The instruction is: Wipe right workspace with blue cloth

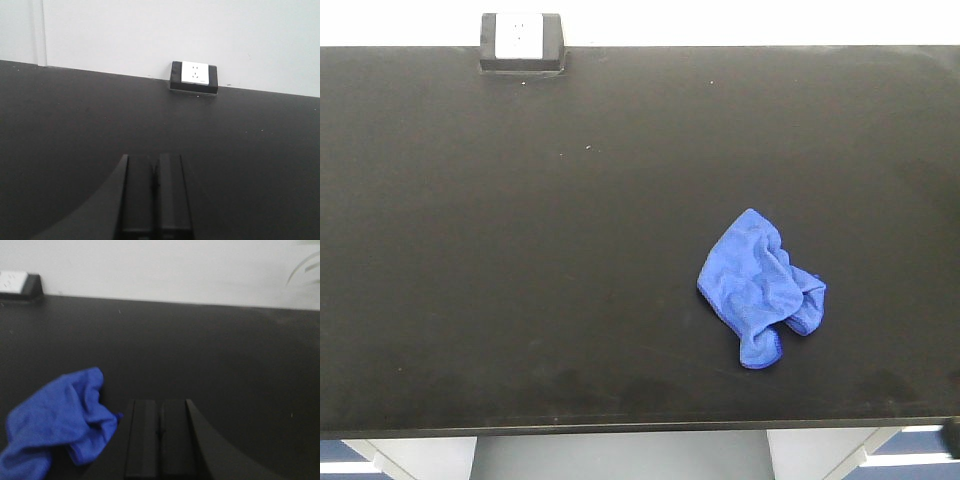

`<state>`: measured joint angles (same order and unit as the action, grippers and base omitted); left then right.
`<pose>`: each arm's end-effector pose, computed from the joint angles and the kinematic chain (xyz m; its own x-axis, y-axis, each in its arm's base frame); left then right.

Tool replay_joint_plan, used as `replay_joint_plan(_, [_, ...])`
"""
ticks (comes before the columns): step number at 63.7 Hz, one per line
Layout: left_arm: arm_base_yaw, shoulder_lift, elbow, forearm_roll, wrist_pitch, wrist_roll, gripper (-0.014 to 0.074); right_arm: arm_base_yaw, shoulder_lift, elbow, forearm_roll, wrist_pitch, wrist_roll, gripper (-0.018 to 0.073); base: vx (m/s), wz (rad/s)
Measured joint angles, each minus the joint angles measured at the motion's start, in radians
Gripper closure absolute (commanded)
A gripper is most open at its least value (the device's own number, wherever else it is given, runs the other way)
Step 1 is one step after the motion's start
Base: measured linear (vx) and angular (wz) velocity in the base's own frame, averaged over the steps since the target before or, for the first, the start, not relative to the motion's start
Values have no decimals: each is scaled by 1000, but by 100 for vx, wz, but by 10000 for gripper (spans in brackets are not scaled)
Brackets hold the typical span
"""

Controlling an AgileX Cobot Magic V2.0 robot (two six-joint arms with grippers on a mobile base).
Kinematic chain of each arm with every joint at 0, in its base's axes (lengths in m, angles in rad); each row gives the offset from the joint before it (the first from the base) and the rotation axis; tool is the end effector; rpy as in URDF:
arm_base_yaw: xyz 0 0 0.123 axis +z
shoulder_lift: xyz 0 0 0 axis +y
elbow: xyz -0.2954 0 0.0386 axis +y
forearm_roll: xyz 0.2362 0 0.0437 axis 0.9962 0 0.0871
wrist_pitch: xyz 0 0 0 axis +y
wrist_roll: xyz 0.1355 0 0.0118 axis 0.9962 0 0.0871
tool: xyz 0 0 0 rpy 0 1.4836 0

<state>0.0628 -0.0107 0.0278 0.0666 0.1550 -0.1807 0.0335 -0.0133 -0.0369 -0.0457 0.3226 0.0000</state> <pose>0.0764 0.0062 0.1866 -0.0754 -0.1196 -0.9900 -0.0822 0.9902 -0.1134 0.0715 0.0004 0.1881 -0.1827 -0.0495 -0.9819 -0.0272 0.9986 -0.0453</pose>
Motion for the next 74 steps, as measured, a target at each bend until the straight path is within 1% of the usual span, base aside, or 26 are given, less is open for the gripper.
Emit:
replay_joint_plan(8, [0,0,0,0,0,0,602,-43,0,66,3,-106,0,568,0,0])
replay_joint_plan(15, [0,0,0,0,0,0,602,-66,0,66,14,-142,0,567,0,0])
replay_joint_plan(26, [0,0,0,0,0,0,602,-68,0,66,27,-142,0,567,0,0])
replay_joint_plan(74, [0,0,0,0,0,0,602,-68,0,66,28,-143,0,567,0,0])
